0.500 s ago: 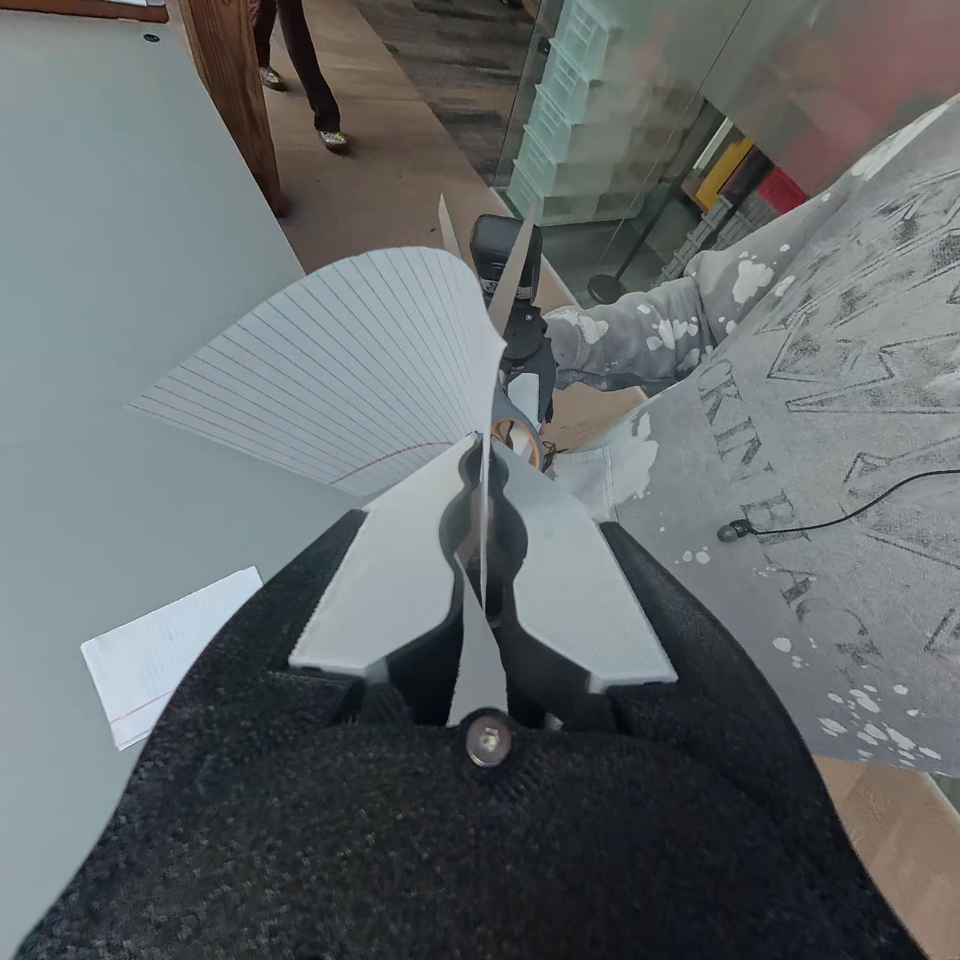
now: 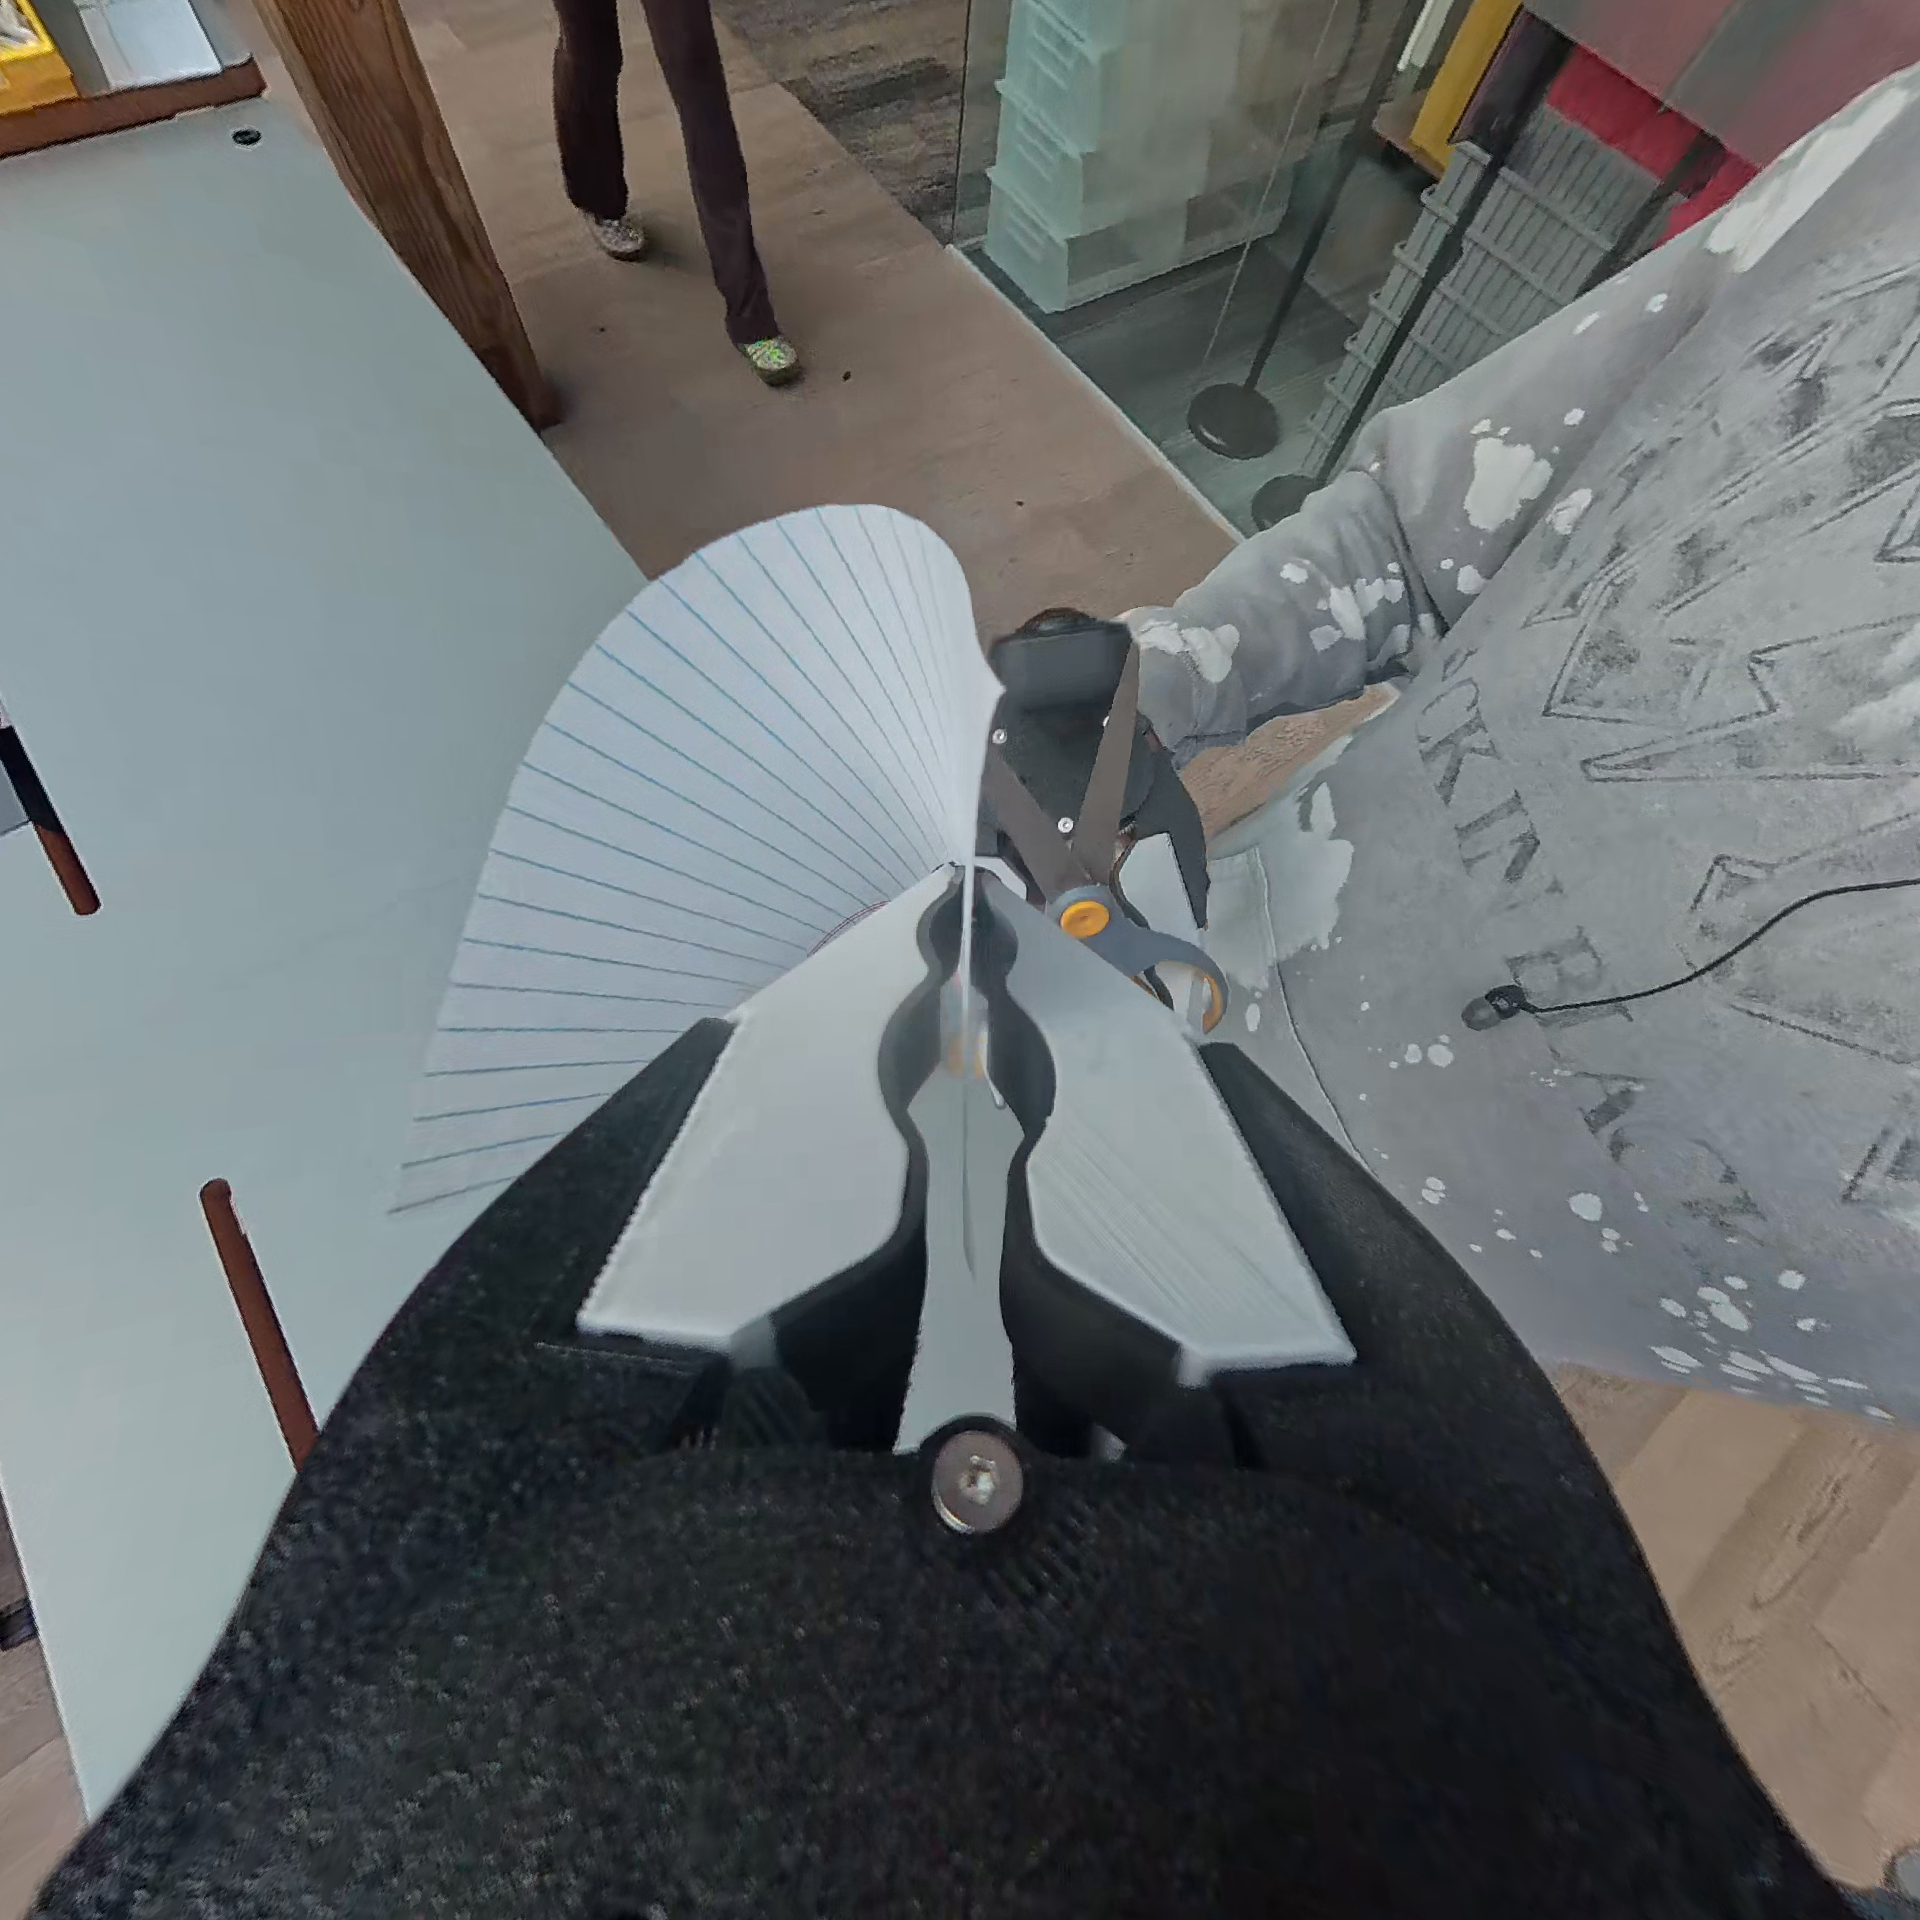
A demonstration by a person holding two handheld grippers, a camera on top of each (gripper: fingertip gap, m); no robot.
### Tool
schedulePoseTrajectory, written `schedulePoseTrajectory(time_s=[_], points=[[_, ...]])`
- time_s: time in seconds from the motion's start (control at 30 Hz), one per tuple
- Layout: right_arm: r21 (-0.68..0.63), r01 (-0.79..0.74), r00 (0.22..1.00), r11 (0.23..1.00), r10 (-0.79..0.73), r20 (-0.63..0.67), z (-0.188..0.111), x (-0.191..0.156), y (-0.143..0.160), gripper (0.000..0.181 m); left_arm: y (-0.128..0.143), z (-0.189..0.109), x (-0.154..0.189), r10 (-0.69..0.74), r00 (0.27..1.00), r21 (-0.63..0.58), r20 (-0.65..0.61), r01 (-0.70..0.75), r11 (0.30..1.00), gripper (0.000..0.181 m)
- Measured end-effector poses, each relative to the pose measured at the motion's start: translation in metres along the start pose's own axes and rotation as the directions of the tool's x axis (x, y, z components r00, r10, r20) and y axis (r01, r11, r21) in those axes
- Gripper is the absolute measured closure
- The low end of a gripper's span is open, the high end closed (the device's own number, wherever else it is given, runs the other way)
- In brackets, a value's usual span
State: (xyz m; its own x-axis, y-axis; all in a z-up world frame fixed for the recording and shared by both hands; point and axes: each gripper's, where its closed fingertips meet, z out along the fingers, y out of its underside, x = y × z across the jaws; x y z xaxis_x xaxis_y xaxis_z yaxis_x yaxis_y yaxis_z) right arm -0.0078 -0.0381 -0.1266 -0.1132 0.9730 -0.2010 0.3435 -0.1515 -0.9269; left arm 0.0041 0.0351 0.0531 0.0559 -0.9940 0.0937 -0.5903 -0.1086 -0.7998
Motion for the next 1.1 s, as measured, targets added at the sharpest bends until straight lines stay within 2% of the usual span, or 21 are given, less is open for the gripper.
schedulePoseTrajectory(time_s=[0.13, 0.27, 0.37, 0.67, 0.9, 1.1], points=[[-0.021, 0.042, 0.992, 0.999, -0.039, 0.12, 0.024, -0.023, -0.006, 0.109, -0.022, -0.002, 0.021, 0.083, 0.994, 0.019, -0.076, -0.082, 0.996, 0.181], [-0.038, 0.074, 0.976, 0.997, -0.065, 0.208, 0.04, -0.042, -0.006, 0.109, -0.036, -0.002, 0.026, 0.132, 0.989, -0.018, -0.07, -0.133, 0.991, 0.181], [-0.054, 0.088, 0.97, 0.995, -0.073, 0.232, 0.045, -0.042, -0.005, 0.109, -0.037, -0.008, 0.028, 0.124, 0.99, -0.013, -0.068, -0.125, 0.992, 0.181], [-0.06, 0.107, 0.976, 0.992, -0.093, 0.196, 0.042, -0.016, -0.015, 0.109, -0.001, -0.025, 0.022, -0.063, 0.994, 0.05, -0.093, 0.068, 0.996, 0.181], [-0.097, 0.117, 0.975, 0.988, -0.096, 0.198, 0.046, -0.005, -0.016, 0.109, 0.025, -0.019, 0.025, -0.133, 0.985, -0.054, -0.113, 0.128, 0.99, 0.181], [-0.108, 0.131, 0.974, 0.986, -0.108, 0.201, 0.048, 0.0, -0.019, 0.11, 0.038, -0.02, 0.025, -0.166, 0.979, -0.094, -0.12, 0.155, 0.983, 0.181]])
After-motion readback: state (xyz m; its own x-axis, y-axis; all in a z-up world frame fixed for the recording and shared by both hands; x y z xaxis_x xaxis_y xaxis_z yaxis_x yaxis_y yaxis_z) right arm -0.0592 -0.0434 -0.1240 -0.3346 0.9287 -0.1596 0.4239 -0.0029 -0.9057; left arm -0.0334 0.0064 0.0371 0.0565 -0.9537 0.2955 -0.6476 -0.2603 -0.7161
